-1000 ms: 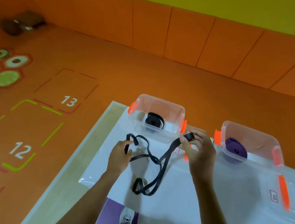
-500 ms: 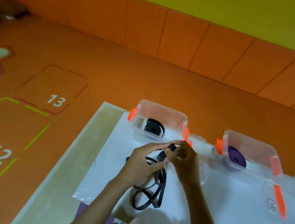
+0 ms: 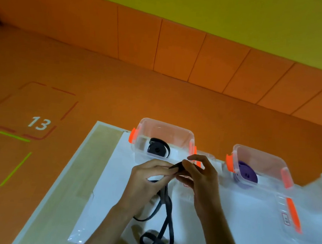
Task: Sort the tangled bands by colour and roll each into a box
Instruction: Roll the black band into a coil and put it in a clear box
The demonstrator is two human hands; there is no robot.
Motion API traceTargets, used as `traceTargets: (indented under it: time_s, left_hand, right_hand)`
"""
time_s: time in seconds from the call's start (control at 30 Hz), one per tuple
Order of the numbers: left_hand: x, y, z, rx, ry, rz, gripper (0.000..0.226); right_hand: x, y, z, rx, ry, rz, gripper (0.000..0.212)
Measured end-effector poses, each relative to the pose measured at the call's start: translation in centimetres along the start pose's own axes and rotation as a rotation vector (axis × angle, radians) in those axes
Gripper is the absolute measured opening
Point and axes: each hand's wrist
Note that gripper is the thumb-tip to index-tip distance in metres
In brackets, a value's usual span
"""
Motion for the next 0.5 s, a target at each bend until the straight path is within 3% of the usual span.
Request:
traceTargets:
  time_s: [0.1,0.2,0.37,0.5]
  left_hand:
    - [-1.0,0.0,-0.5,-0.043,0.042,0.017,0.023]
    - [-1.6,0.6,-0.8,-0.139,-0.03,0.133,0.017]
    - [-2.1,1.9,-0.6,-0.191,-0.177,0.321,0.014]
    - [-1.4,2.1,-0.6,-0.119,-0.199,0.257,0.016]
  right_hand:
    - [0.5,0.0,0.7,0.046,0.102,-0.235,0.018]
    - [0.4,-0.1,1.1,0.12,0.229,-0.448,0.02]
    - [-0.1,-0.5,1.2,0.157,0.27,-0.466,0.017]
    - [-1.0,-1.1,1.3,0.131,0.226,-0.372,0.02]
Point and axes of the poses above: each hand's wrist, its own z-axis away from the middle knuckle, its own y-axis out of the palm, x = y × z, and after that the axes turned 7 degrees about x, right-handed
